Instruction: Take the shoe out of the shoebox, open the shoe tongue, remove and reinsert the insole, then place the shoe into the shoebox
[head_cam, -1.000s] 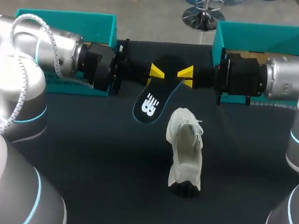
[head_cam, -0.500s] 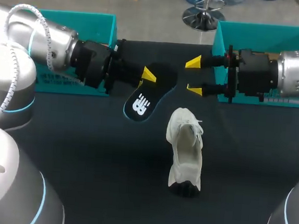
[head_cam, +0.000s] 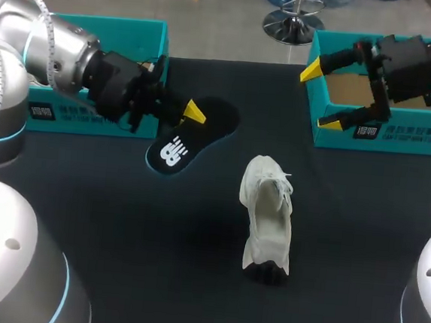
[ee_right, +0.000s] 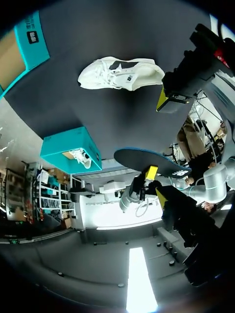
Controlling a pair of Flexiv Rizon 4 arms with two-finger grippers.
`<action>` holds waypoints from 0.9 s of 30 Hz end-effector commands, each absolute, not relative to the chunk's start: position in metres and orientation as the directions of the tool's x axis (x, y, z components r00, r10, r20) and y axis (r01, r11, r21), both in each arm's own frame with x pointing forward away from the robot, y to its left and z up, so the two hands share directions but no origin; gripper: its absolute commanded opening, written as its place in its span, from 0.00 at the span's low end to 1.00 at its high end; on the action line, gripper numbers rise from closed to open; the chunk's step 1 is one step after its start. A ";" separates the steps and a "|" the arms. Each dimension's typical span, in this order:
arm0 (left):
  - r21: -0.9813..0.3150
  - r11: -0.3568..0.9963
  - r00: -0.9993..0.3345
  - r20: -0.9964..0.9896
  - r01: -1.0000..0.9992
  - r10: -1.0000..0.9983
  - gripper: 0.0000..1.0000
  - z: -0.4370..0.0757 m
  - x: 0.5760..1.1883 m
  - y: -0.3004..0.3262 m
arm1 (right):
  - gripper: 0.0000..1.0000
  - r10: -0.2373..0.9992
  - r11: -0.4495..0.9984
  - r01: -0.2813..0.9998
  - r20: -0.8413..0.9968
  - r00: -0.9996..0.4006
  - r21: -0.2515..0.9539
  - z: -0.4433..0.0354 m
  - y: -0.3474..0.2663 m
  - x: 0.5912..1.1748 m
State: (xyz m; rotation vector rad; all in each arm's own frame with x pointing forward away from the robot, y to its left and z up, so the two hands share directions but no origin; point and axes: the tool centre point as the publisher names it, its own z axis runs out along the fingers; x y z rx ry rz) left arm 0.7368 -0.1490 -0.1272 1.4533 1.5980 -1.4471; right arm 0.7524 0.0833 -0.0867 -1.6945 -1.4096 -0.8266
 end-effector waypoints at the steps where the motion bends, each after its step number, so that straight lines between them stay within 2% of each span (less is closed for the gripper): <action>1: -0.344 -0.153 -0.272 -0.892 0.926 0.361 0.00 -0.122 0.735 -0.145 | 1.00 0.588 -0.098 0.984 0.789 0.180 -0.151 -0.081 0.083 0.751; 12: -0.344 -0.153 -0.272 -0.892 0.926 0.361 0.00 -0.122 0.735 -0.145 | 1.00 0.588 -0.098 0.984 0.789 0.180 -0.151 -0.081 0.083 0.751; 14: -0.344 -0.153 -0.272 -0.892 0.926 0.361 0.00 -0.122 0.735 -0.145 | 1.00 0.675 -0.108 0.988 0.721 0.155 -0.111 -0.085 0.071 0.750; 16: -0.344 -0.153 -0.272 -0.892 0.926 0.361 0.00 -0.122 0.735 -0.145 | 1.00 0.747 -0.037 0.998 0.663 0.055 -0.042 -0.090 0.061 0.749; 19: -0.344 -0.153 -0.272 -0.892 0.926 0.361 0.00 -0.122 0.735 -0.145 | 1.00 0.780 0.116 0.991 0.611 -0.134 0.069 -0.098 0.049 0.743; 26: -0.344 -0.153 -0.272 -0.892 0.926 0.361 0.00 -0.122 0.735 -0.145 | 1.00 0.717 0.375 0.890 0.527 -0.457 0.261 -0.106 0.027 0.729; 27: -0.344 -0.153 -0.272 -0.892 0.926 0.361 0.00 -0.122 0.735 -0.145 | 1.00 0.697 0.376 0.891 0.555 -0.453 0.254 -0.109 0.021 0.727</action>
